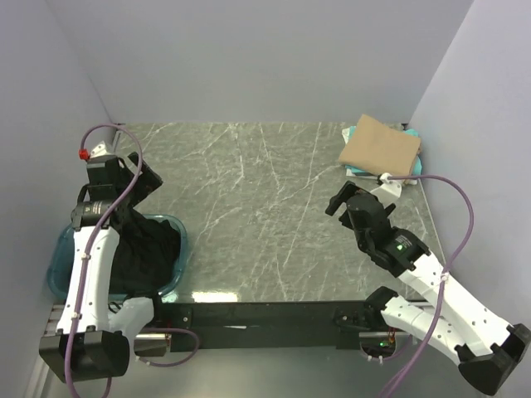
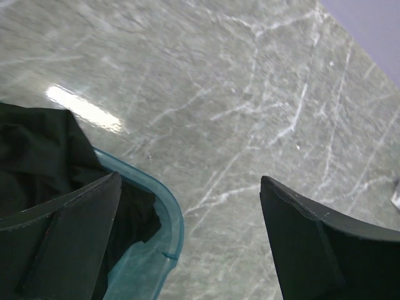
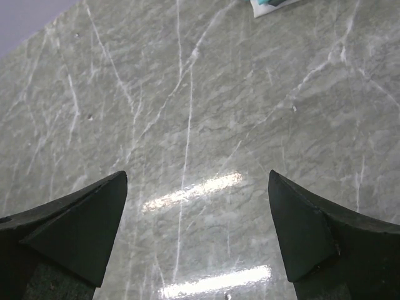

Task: Fold and stack the t-shirts
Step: Grab the tshirt from the pile

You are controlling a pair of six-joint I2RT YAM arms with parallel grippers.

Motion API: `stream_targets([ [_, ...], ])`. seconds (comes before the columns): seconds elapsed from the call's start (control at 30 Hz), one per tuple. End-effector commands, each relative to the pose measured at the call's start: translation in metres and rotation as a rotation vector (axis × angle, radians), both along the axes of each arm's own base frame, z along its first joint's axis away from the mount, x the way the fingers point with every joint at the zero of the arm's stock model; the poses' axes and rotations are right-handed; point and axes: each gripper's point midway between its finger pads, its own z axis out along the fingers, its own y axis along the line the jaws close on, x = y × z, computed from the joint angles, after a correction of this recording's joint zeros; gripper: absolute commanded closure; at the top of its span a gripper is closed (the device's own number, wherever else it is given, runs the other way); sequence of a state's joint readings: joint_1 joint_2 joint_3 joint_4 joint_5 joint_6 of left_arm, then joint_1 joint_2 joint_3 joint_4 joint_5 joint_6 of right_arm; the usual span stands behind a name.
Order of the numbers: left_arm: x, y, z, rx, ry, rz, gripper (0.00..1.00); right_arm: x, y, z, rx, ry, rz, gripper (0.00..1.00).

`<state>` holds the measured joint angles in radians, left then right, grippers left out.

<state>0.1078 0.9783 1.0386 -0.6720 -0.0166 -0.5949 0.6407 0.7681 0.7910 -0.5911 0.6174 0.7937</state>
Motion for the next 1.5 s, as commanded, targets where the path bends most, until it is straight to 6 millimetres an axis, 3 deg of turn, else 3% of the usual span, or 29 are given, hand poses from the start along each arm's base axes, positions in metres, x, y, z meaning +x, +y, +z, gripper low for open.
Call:
stream_targets([
  [0.0, -0.003, 0.017, 0.021, 0.064, -0.060, 0.080, 0.01, 0.010, -0.007, 0.019, -0.014, -0.051, -0.051, 0.00],
  [0.13, -0.008, 0.023, 0.021, 0.072, -0.055, 0.126, 0.01, 0.013, -0.003, 0.020, -0.009, -0.044, -0.046, 0.00],
  [0.3, -0.028, 0.034, 0.012, 0.068, -0.016, 0.228, 0.01, 0.017, 0.003, 0.010, 0.011, -0.013, -0.058, 0.00],
  [0.4, -0.041, 0.042, -0.007, 0.076, 0.042, 0.287, 0.00, 0.016, 0.000, 0.006, -0.003, 0.019, -0.084, 0.00],
  [0.6, -0.053, 0.031, -0.084, -0.036, 0.251, 0.322, 0.01, 0.014, 0.000, 0.003, 0.014, 0.032, -0.097, 0.00],
  [0.7, -0.055, 0.032, -0.108, -0.065, 0.322, 0.353, 0.01, 0.012, 0.002, 0.003, 0.044, 0.016, -0.085, 0.00],
  [1.13, -0.058, 0.021, -0.155, -0.167, 0.419, 0.381, 0.01, 0.004, -0.008, 0.000, 0.031, 0.010, -0.097, 0.00],
  [1.33, -0.061, 0.017, -0.172, -0.212, 0.431, 0.413, 0.17, 0.000, -0.018, 0.006, 0.022, -0.018, -0.120, 0.00],
  [1.4, -0.061, 0.019, -0.172, -0.203, 0.419, 0.421, 0.29, 0.000, -0.018, 0.007, 0.022, -0.030, -0.117, 0.00],
  [1.43, -0.061, 0.020, -0.171, -0.198, 0.415, 0.424, 0.42, 0.000, -0.018, 0.007, 0.023, -0.032, -0.114, 0.00],
  [1.47, -0.060, 0.021, -0.169, -0.192, 0.405, 0.418, 0.48, 0.001, -0.018, 0.008, 0.020, -0.036, -0.112, 0.00],
])
